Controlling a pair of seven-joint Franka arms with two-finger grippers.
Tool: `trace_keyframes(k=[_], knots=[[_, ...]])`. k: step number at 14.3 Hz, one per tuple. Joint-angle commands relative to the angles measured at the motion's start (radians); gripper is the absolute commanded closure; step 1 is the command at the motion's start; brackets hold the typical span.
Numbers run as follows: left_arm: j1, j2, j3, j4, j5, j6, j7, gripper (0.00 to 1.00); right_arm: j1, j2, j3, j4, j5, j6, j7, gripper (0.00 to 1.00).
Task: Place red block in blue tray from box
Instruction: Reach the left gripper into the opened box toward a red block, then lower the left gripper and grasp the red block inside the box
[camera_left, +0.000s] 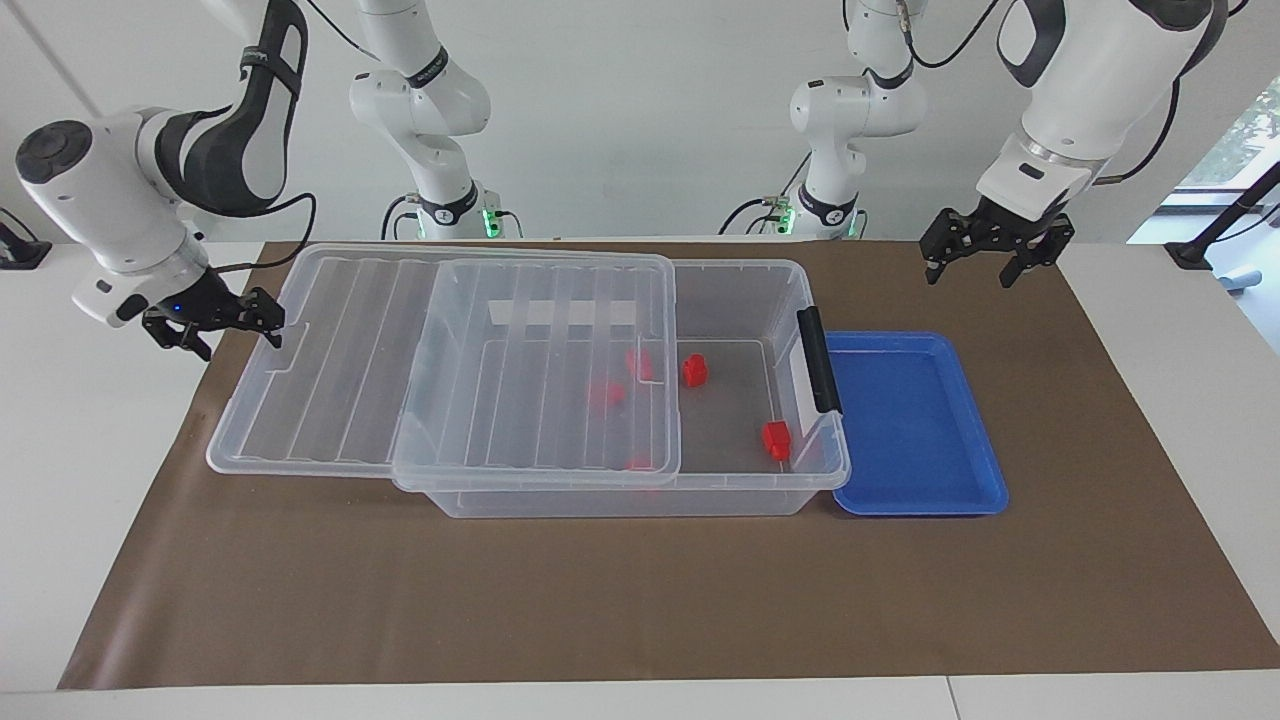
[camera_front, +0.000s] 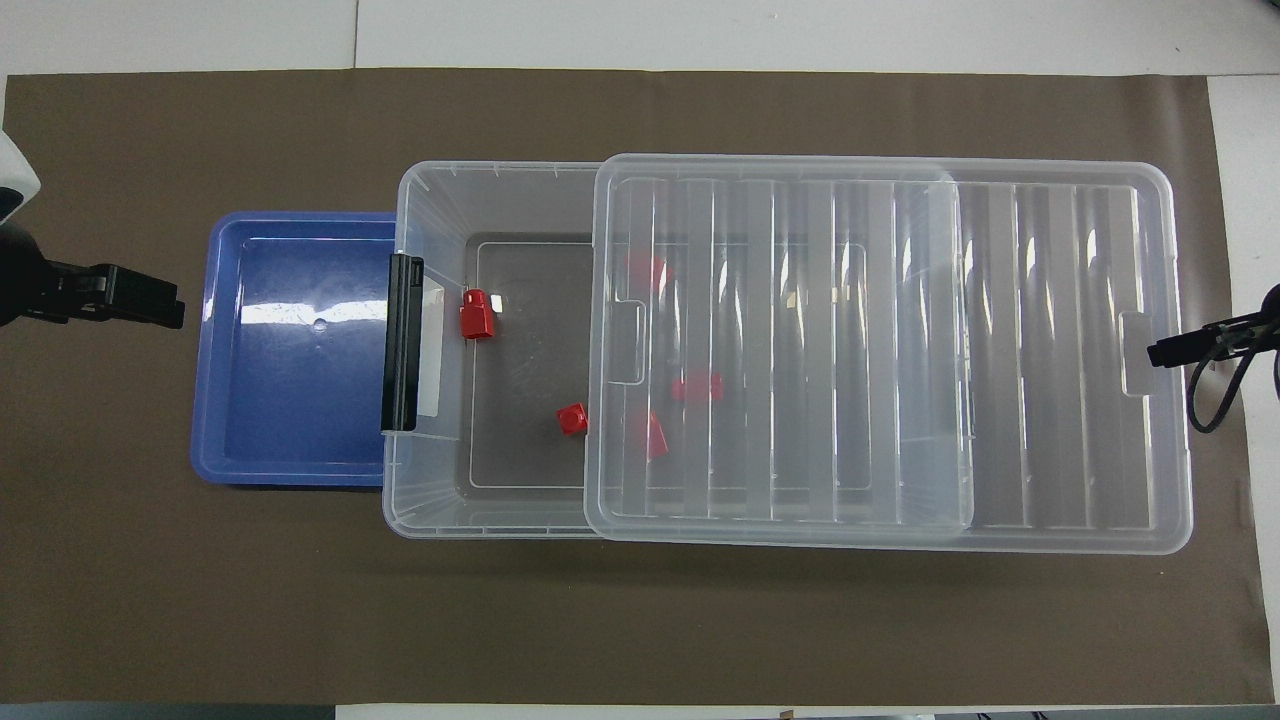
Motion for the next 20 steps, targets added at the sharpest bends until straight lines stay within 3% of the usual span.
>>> trace_keyframes(k=[1,6,9,15,20], knots=[[-0.056,-0.02,-0.027,-0.045,-0.002,0.053,-0.109,0.0,-0.011,-0.01,-0.002,-0.01,0.003,0.015,-0.031,0.0],[-0.229,-0.008,-0.028,-0.13,0.051,0.177,-0.331,0.0,-0.008,0.016,0.013,0.068,0.003,-0.053,-0.021,0.0],[-0.303,0.049,-0.028,-0.136,0.085,0.231,-0.39,0.0,0.0,0.051,0.045,0.196,0.011,-0.174,0.045,0.0],[-0.39,0.182,-0.028,-0.137,0.157,0.296,-0.503,0.0,0.011,0.03,0.171,0.433,-0.001,-0.477,0.327,0.0],[-0.394,0.238,-0.028,-0.188,0.18,0.389,-0.511,0.0,0.04,-0.027,0.147,0.407,-0.014,-0.503,0.357,0.0]])
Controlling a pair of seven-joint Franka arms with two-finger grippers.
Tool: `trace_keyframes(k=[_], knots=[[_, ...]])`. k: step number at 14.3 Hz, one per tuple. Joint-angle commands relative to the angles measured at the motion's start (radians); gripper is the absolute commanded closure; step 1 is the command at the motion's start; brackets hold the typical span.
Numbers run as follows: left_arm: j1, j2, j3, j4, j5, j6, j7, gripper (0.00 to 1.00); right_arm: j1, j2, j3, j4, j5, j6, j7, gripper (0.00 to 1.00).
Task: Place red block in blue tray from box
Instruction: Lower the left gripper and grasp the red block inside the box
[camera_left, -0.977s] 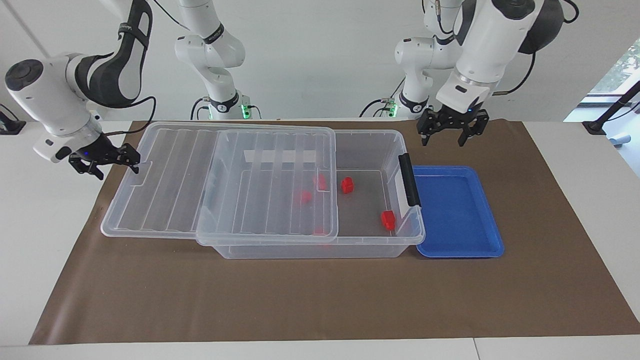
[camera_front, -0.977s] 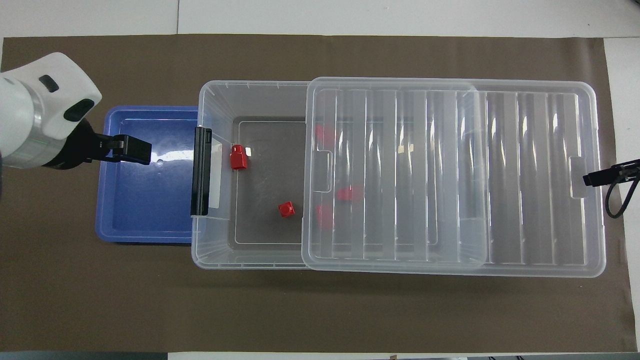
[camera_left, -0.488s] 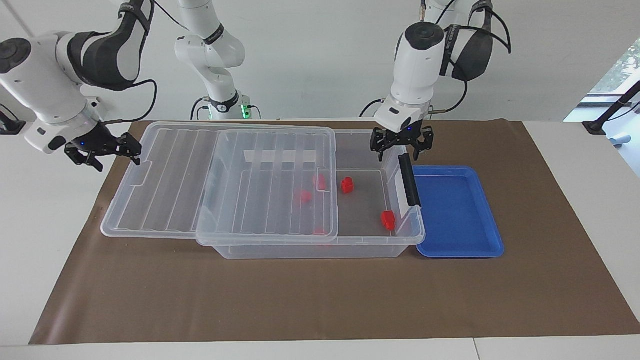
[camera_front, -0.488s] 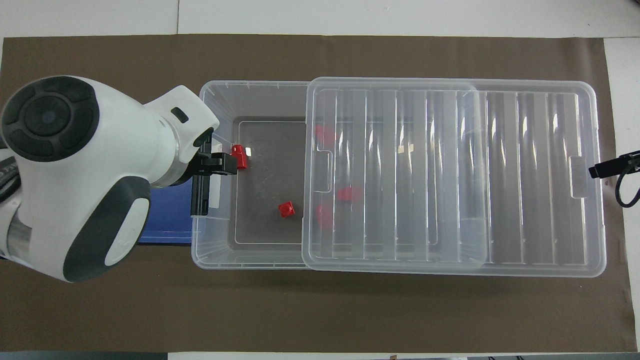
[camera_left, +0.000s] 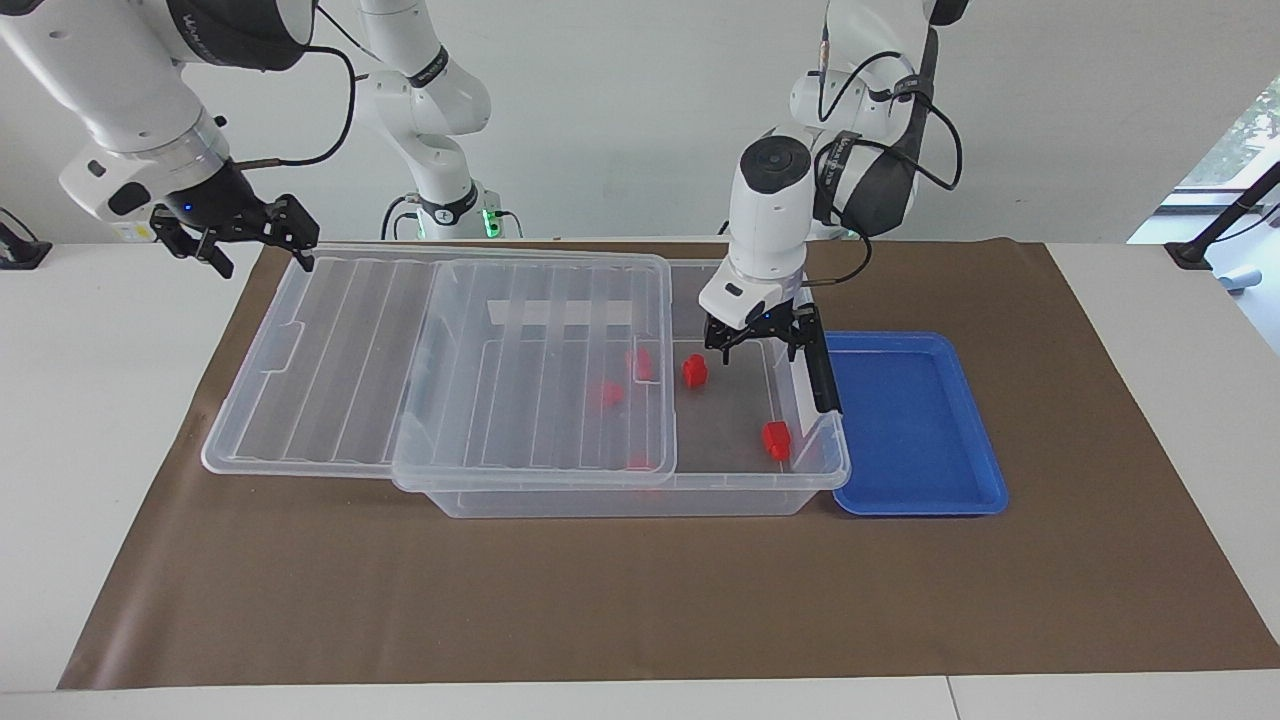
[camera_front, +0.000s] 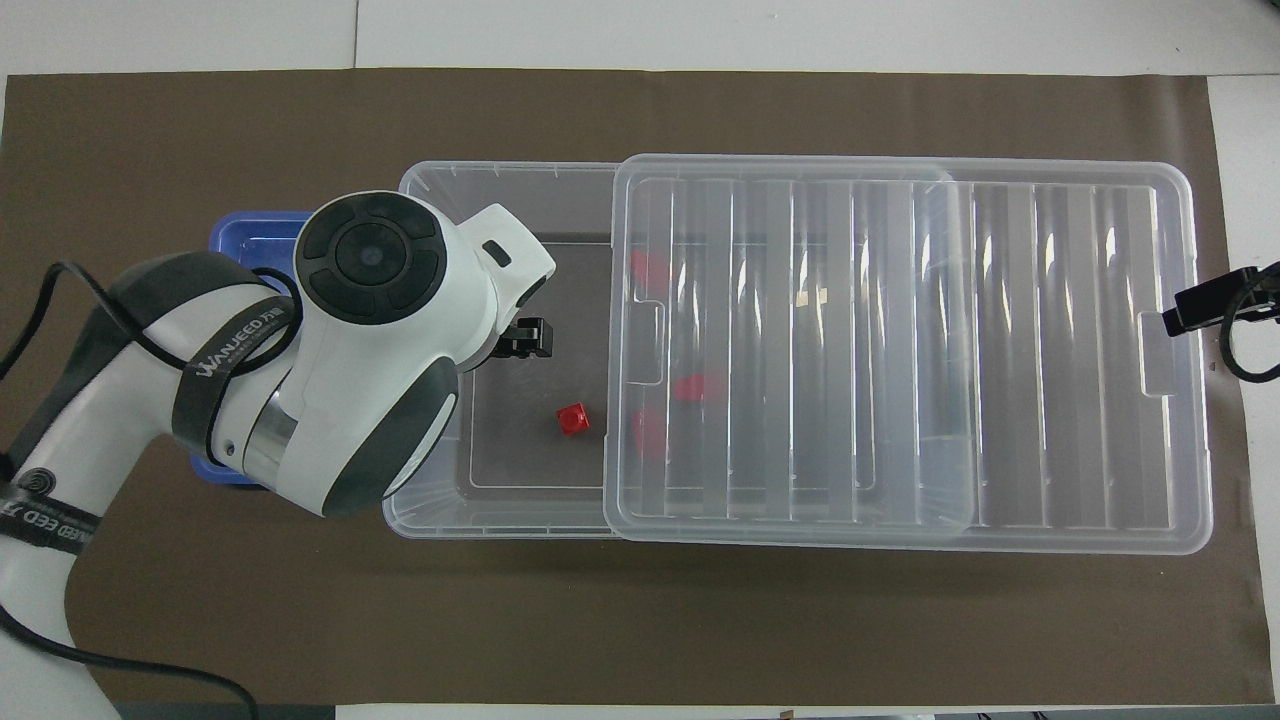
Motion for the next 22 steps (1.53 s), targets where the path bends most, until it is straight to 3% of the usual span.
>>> trace_keyframes(k=[1,3,6,14,22], knots=[[-0.013,0.0,0.01,-0.064,0.03,0.076,-0.023,0.0,-0.004,-0.038,-0.037,-0.074,-0.01,0.012,0.014,0.0],[-0.01,0.0,0.012,-0.092,0.03,0.108,-0.023,0.0,-0.007,-0.041,-0.034,-0.097,-0.013,0.065,0.04,0.0],[-0.012,0.008,0.012,-0.13,0.036,0.16,-0.034,0.0,-0.011,-0.038,-0.033,-0.09,-0.008,0.052,0.045,0.0],[-0.007,0.115,0.015,-0.126,0.161,0.269,-0.161,0.0,-0.014,-0.035,-0.024,-0.079,-0.008,0.05,0.045,0.0],[0.002,0.164,0.016,-0.124,0.228,0.343,-0.17,0.0,-0.014,-0.035,-0.024,-0.079,-0.011,0.05,0.043,0.0]])
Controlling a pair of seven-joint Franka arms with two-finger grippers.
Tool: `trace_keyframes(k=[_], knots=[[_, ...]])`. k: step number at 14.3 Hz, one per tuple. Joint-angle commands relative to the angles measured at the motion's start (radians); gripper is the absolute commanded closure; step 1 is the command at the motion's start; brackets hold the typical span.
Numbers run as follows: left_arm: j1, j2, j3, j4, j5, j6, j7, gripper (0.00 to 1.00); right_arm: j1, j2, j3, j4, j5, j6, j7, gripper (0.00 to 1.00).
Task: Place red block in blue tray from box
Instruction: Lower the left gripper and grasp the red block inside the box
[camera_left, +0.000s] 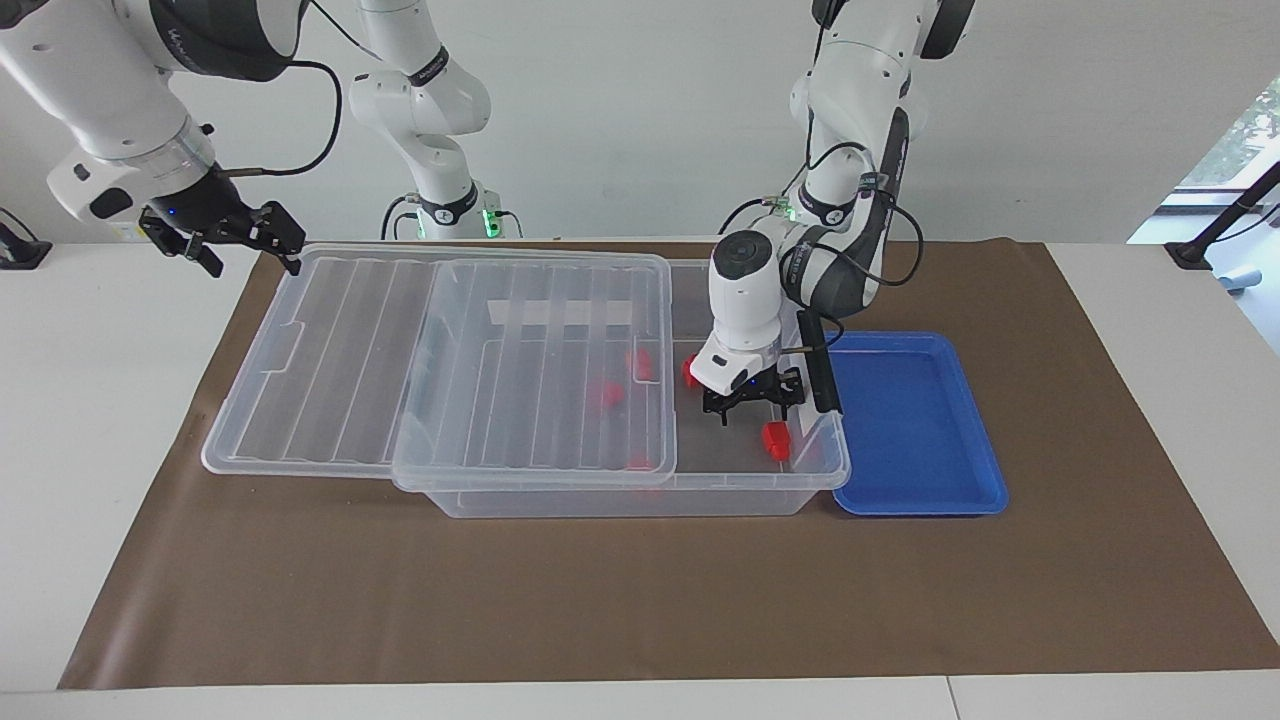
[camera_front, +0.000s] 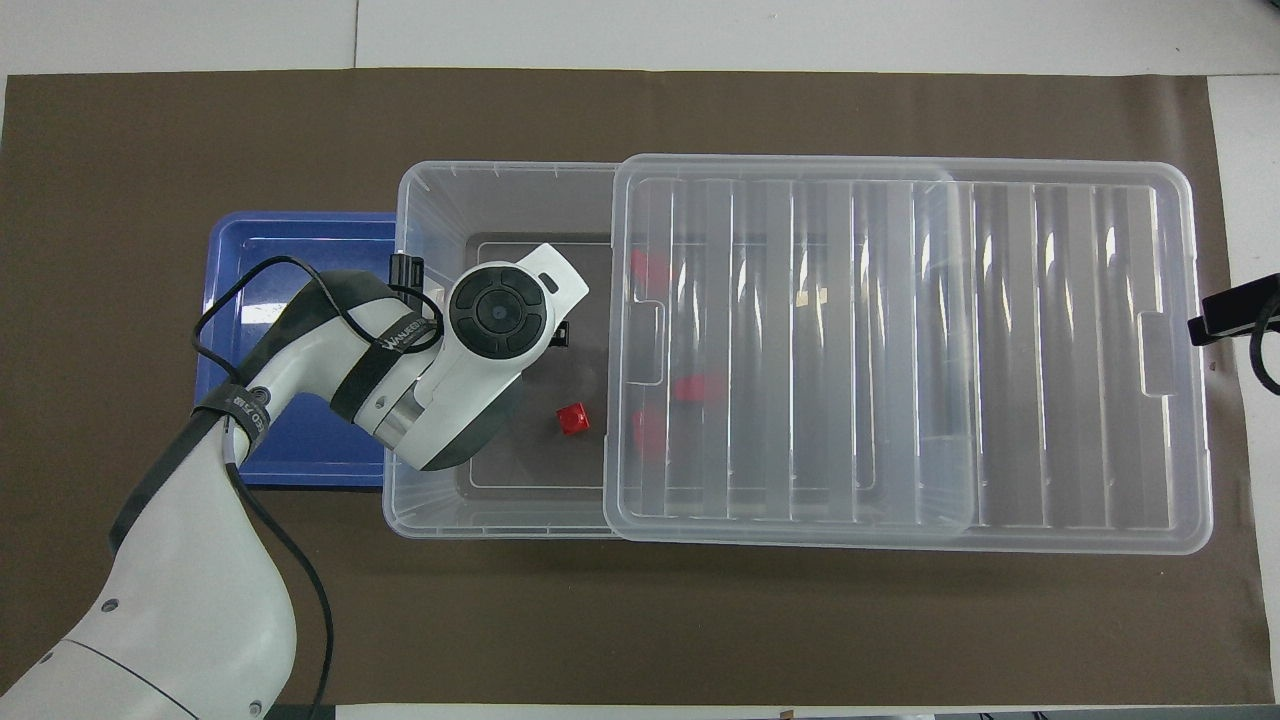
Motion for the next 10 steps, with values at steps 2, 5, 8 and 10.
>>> trace_keyframes(k=[2,5,8,10], knots=[[0.001,0.028,0.008,-0.001,0.04,0.044,-0.02,0.0,-0.009,-0.018,0.01,-0.02,-0.009,0.017,0.018,0.0],[0.0,0.037,0.008,-0.001,0.046,0.049,-0.022,0.0,-0.009,-0.018,0.012,-0.02,-0.009,0.017,0.017,0.0],[0.001,0.038,0.008,-0.001,0.046,0.054,-0.022,0.0,-0.009,-0.018,0.012,-0.02,-0.01,0.023,0.017,0.0],[0.0,0.04,0.008,-0.001,0.046,0.073,-0.025,0.0,-0.009,-0.018,0.012,-0.02,-0.01,0.025,0.017,0.0]])
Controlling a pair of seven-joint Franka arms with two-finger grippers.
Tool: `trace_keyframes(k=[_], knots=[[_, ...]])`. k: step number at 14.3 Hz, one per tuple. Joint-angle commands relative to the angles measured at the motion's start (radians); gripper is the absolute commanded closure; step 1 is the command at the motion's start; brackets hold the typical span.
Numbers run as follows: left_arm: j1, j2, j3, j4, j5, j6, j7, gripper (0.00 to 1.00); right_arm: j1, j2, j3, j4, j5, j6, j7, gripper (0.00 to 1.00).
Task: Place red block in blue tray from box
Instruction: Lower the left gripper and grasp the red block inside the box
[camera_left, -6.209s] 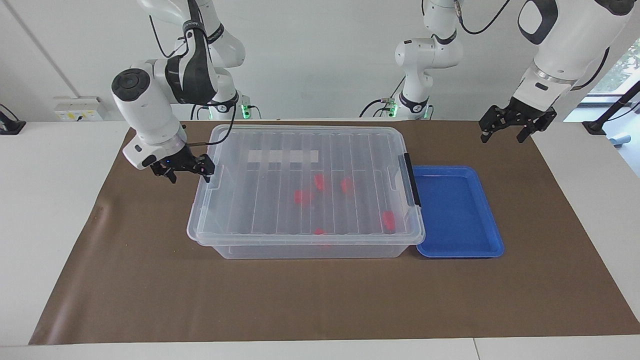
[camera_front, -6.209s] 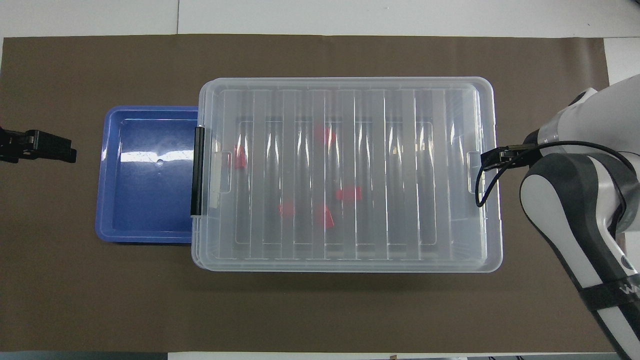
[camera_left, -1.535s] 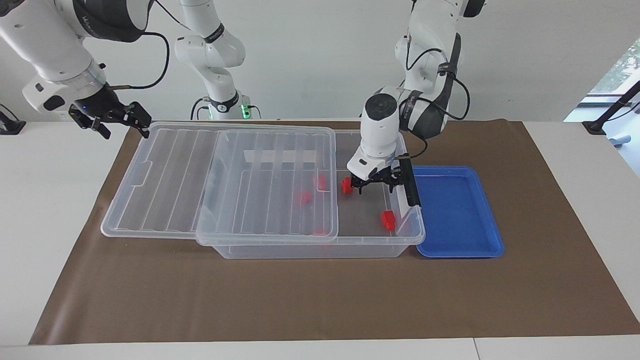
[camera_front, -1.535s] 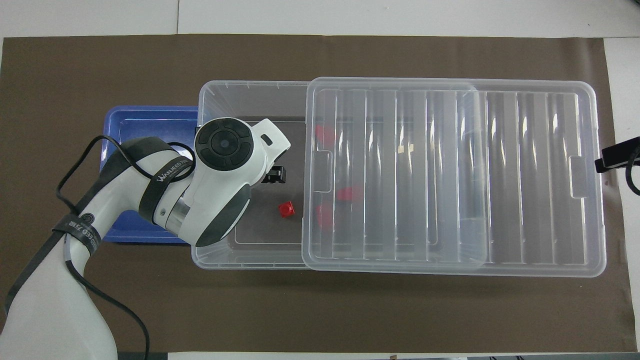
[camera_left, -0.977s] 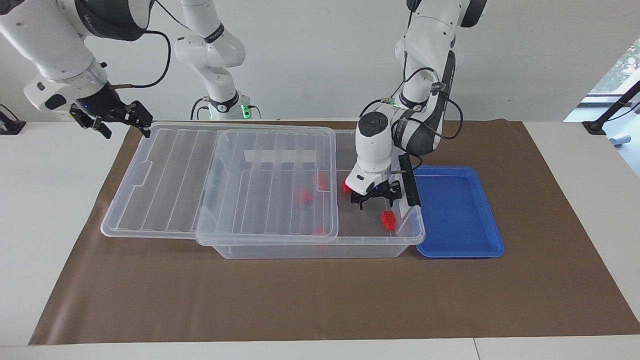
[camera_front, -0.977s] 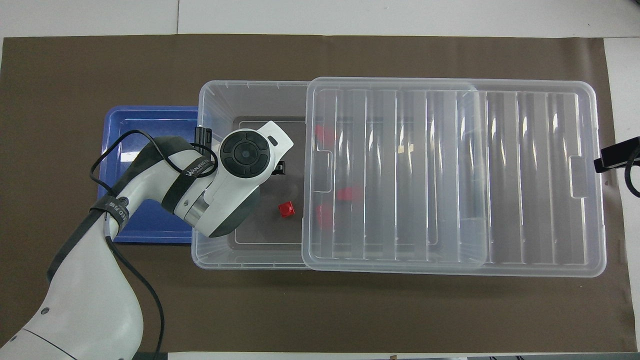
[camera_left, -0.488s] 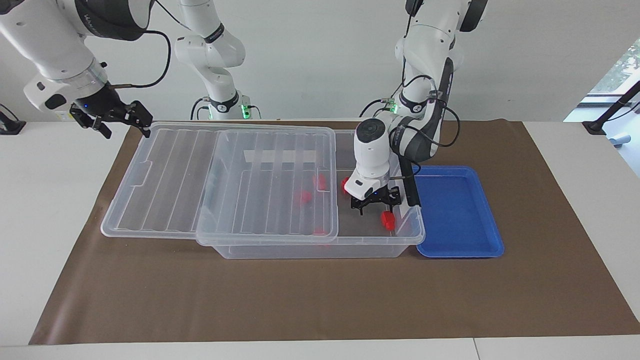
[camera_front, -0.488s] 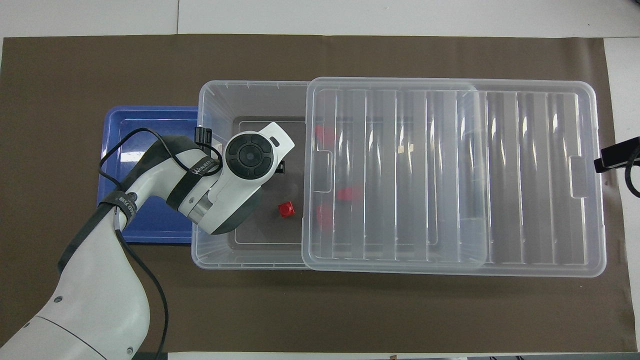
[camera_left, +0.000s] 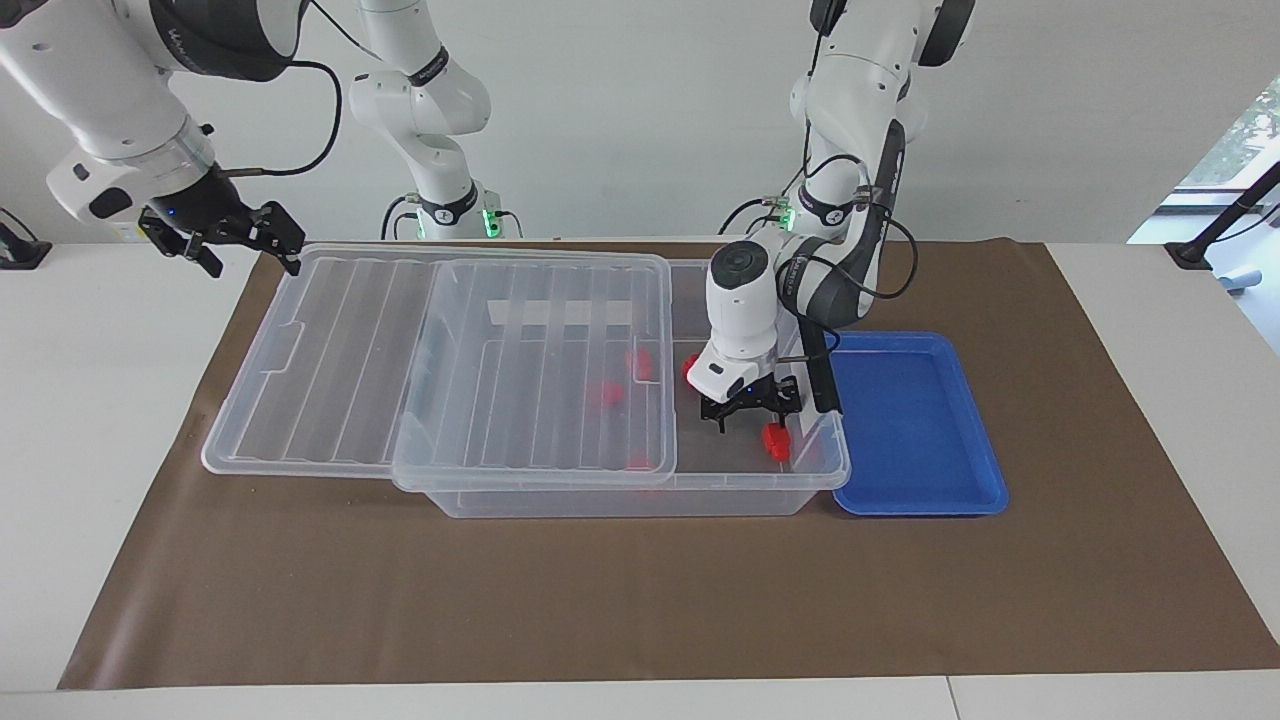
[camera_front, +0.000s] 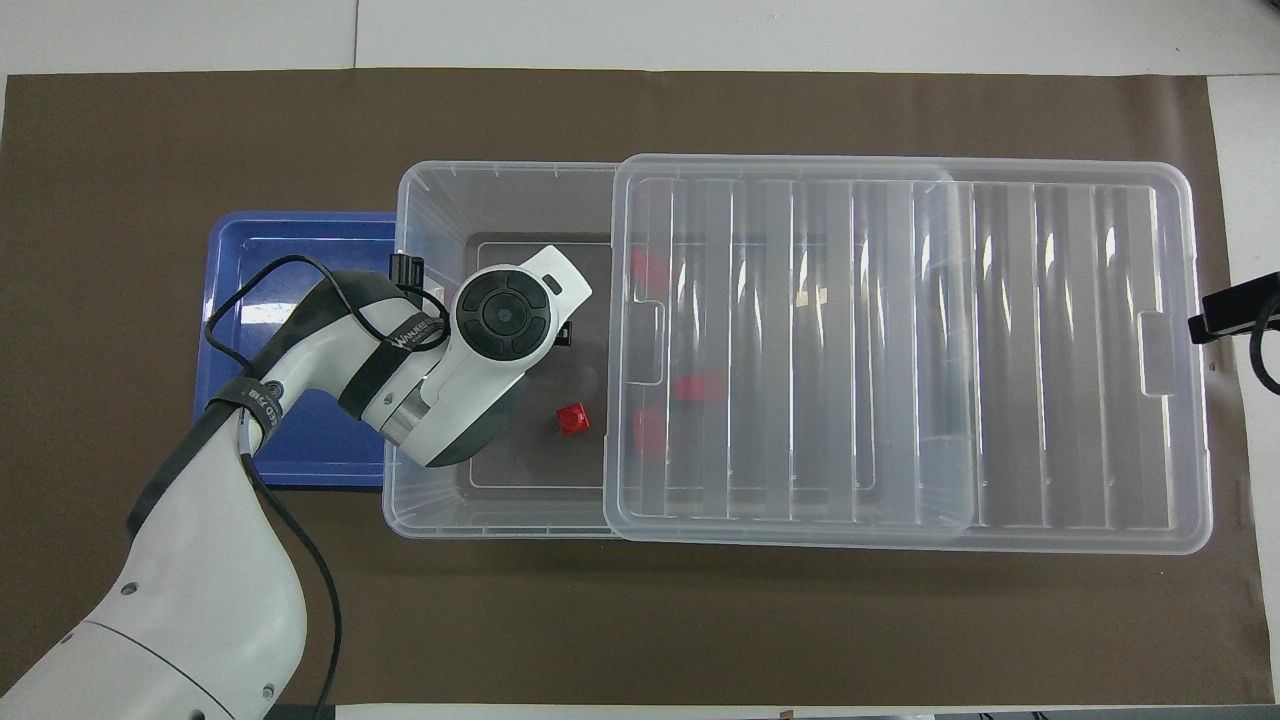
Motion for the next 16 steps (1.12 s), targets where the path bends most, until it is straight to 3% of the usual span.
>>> trace_keyframes(k=[1,4,16], knots=[[0.002,0.02,0.005,-0.004,0.03,0.06,-0.023,0.0,-0.009,-0.018,0.012,-0.02,-0.009,0.018,0.017,0.0],[0.0,0.035,0.003,-0.003,0.025,0.106,-0.035,0.0,-0.009,-0.017,0.012,-0.02,-0.01,0.018,0.017,0.0],[0.032,0.003,0.006,0.009,0.019,0.085,-0.069,0.0,-0.009,-0.017,0.01,-0.02,-0.01,0.019,0.015,0.0]])
